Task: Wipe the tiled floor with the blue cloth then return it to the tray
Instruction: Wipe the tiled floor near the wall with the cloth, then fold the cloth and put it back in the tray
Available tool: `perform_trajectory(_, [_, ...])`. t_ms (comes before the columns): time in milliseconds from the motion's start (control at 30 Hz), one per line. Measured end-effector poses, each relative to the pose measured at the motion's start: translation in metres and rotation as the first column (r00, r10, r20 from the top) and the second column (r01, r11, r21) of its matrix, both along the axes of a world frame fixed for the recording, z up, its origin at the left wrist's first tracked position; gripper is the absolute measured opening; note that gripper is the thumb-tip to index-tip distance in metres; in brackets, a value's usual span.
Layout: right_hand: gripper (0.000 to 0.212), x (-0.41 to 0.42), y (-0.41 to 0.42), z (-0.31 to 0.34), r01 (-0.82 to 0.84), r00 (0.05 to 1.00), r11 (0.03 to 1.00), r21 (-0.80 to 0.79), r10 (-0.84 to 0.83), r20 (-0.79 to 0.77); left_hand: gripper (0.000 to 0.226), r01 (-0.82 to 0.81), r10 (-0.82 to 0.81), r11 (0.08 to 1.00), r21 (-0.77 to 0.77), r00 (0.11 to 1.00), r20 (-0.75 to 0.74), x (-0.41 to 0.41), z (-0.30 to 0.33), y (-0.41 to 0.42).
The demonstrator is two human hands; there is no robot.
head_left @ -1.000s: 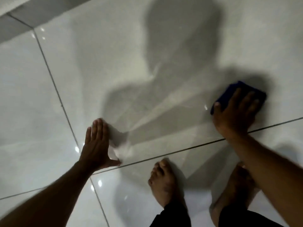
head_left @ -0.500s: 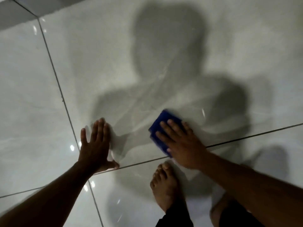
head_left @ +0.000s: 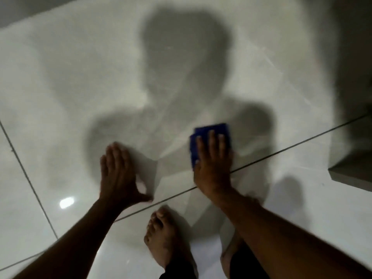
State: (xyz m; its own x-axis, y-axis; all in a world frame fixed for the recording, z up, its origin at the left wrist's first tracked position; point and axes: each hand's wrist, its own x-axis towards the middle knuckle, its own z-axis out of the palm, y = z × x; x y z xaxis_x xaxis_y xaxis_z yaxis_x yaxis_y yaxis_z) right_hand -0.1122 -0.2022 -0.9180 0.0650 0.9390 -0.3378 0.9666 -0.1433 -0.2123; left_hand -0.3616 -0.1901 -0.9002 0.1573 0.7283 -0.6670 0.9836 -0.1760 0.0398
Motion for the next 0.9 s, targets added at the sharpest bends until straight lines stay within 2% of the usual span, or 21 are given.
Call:
perform_trajectory(33, [0.078, 0.005, -0.001, -0.003, -0.295, 0.955, 0.956, 0.000, 0.295, -0.025, 0.173, 0.050, -0.051, 0.998, 0.028, 0.998, 0.038, 0.019, -0.002, 0.008])
perform_trajectory(67, [0.079, 0.023, 0.006, -0.006, -0.546, 0.837, 0.838, -0.010, 0.545, -0.045, 0.171, 0.097, -0.102, 0.993, 0.072, 0.992, 0.068, 0.038, -0.005, 0.015])
perform_trajectory(100, [0.078, 0.045, 0.019, -0.008, -0.696, 0.718, 0.718, -0.017, 0.694, -0.046, 0.169, 0.129, -0.139, 0.985, 0.116, 0.986, 0.090, 0.055, -0.007, 0.023])
perform_trajectory(133, [0.076, 0.067, 0.032, -0.008, -0.742, 0.671, 0.670, -0.012, 0.742, -0.016, 0.167, 0.142, -0.160, 0.978, 0.155, 0.981, 0.112, 0.069, -0.007, 0.030])
perform_trajectory(167, [0.074, 0.087, 0.044, -0.008, -0.696, 0.718, 0.718, -0.005, 0.695, 0.024, 0.165, 0.140, -0.164, 0.974, 0.176, 0.978, 0.133, 0.080, -0.006, 0.036])
perform_trajectory(200, [0.072, 0.105, 0.049, -0.008, -0.558, 0.829, 0.830, 0.011, 0.556, 0.055, 0.165, 0.123, -0.151, 0.975, 0.183, 0.977, 0.148, 0.085, -0.004, 0.039])
perform_trajectory(233, [0.072, 0.119, 0.050, -0.004, -0.340, 0.939, 0.940, 0.020, 0.338, 0.068, 0.164, 0.103, -0.131, 0.978, 0.182, 0.980, 0.151, 0.087, 0.001, 0.042])
perform_trajectory(267, [0.072, 0.125, 0.045, 0.002, -0.090, 0.994, 0.996, 0.008, 0.089, 0.060, 0.163, 0.084, -0.108, 0.982, 0.170, 0.984, 0.141, 0.087, 0.006, 0.042])
perform_trajectory(300, [0.071, 0.120, 0.034, 0.010, 0.120, 0.991, 0.992, -0.025, -0.119, 0.065, 0.163, 0.071, -0.089, 0.987, 0.146, 0.989, 0.121, 0.086, 0.015, 0.041])
perform_trajectory(333, [0.068, 0.108, 0.021, 0.016, 0.244, 0.969, 0.965, -0.092, -0.239, 0.066, 0.162, 0.058, -0.069, 0.992, 0.111, 0.992, 0.102, 0.086, 0.027, 0.038])
perform_trajectory(367, [0.063, 0.091, 0.009, 0.024, 0.283, 0.959, 0.942, -0.179, -0.283, 0.027, 0.160, 0.031, -0.037, 0.997, 0.071, 0.995, 0.089, 0.087, 0.040, 0.033])
perform_trajectory(433, [0.051, 0.051, -0.012, 0.056, 0.254, 0.912, 0.878, -0.405, -0.357, -0.203, 0.150, -0.059, 0.060, 0.998, -0.019, 0.994, 0.088, 0.086, 0.081, 0.019])
perform_trajectory(500, [0.044, 0.017, -0.022, 0.110, 0.247, 0.765, 0.743, -0.622, -0.544, -0.344, 0.125, -0.169, 0.179, 0.981, -0.091, 0.978, 0.107, 0.087, 0.136, 0.007])
perform_trajectory(567, [0.044, -0.008, -0.023, 0.176, 0.297, 0.656, 0.667, -0.683, -0.662, -0.362, 0.096, -0.323, 0.345, 0.933, -0.159, 0.929, 0.136, 0.091, 0.197, -0.002])
perform_trajectory(600, [0.045, -0.018, -0.020, 0.218, 0.332, 0.606, 0.656, -0.678, -0.699, -0.379, 0.083, -0.409, 0.448, 0.884, -0.226, 0.879, 0.163, 0.092, 0.235, -0.002])
perform_trajectory(667, [0.047, -0.026, -0.013, 0.321, 0.358, 0.528, 0.676, -0.644, -0.715, -0.458, 0.059, -0.545, 0.658, 0.738, -0.397, 0.711, 0.248, 0.094, 0.323, 0.003])
perform_trajectory(733, [0.050, -0.027, -0.008, 0.421, 0.318, 0.508, 0.740, -0.593, -0.661, -0.552, 0.048, -0.570, 0.816, 0.568, -0.594, 0.487, 0.313, 0.095, 0.416, 0.011])
perform_trajectory(767, [0.052, -0.023, -0.007, 0.474, 0.302, 0.535, 0.779, -0.549, -0.615, -0.579, 0.049, -0.542, 0.843, 0.528, -0.654, 0.426, 0.328, 0.095, 0.467, 0.016])
perform_trajectory(800, [0.054, -0.020, -0.006, 0.522, 0.281, 0.569, 0.819, -0.500, -0.562, -0.600, 0.051, -0.501, 0.854, 0.514, -0.697, 0.377, 0.358, 0.095, 0.516, 0.021])
perform_trajectory(900, [0.065, -0.016, -0.004, 0.649, 0.200, 0.663, 0.915, -0.350, -0.389, -0.640, 0.042, -0.364, 0.839, 0.545, -0.756, 0.240, 0.489, 0.097, 0.643, 0.038])
